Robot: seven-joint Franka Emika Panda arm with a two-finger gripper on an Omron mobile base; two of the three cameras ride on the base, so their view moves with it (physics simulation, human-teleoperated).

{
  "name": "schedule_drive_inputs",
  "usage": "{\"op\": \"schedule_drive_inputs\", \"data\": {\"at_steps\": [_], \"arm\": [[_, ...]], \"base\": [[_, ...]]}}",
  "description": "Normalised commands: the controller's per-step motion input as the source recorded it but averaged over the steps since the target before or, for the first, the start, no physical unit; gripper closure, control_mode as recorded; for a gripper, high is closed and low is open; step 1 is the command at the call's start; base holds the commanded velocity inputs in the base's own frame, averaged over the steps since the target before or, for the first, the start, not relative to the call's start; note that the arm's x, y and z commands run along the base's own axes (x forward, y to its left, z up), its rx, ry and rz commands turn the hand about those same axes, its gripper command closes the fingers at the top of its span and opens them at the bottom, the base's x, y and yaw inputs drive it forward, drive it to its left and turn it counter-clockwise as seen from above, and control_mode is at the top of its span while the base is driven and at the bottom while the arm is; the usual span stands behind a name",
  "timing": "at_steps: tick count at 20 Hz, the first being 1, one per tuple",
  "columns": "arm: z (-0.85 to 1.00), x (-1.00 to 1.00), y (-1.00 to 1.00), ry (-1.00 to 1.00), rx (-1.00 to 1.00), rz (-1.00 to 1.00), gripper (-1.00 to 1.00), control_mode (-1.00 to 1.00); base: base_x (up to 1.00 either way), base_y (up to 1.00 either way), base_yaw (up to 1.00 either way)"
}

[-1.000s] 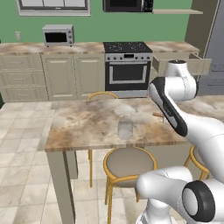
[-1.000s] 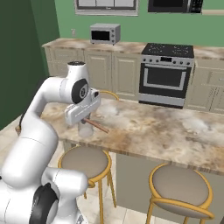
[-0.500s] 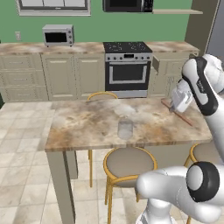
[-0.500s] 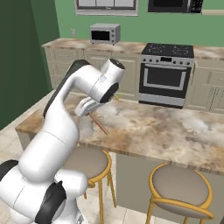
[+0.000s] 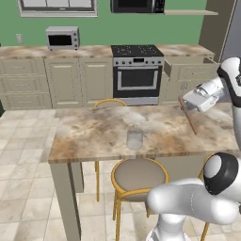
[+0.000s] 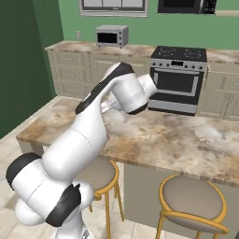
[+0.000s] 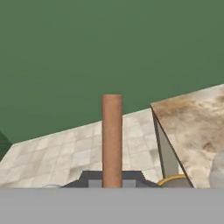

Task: Take a straw from the drawer in front and place it inside the glass cup on the dining counter.

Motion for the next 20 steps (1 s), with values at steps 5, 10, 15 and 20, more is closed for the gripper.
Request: {"op": "schedule_drive_inputs", "data": {"at_steps": [5,10,15,20], "arm": [[0.00,0.15,0.08,-0.06,0.28,0.06,1.00,-1.00],[0.00,0.19,0.16,-0.10,0.15,0.02,1.00,-1.00],[0.05,0.07,0.35,-0.07,0.00,0.00,1.00,-1.00],[0.02,0.07,0.26,-0.04,0.00,0.00,1.00,-1.00]], "base": [[0.00,0.00,0.00],[0.00,0.00,0.00],[0.00,0.00,0.00],[0.00,0.00,0.00]]}}
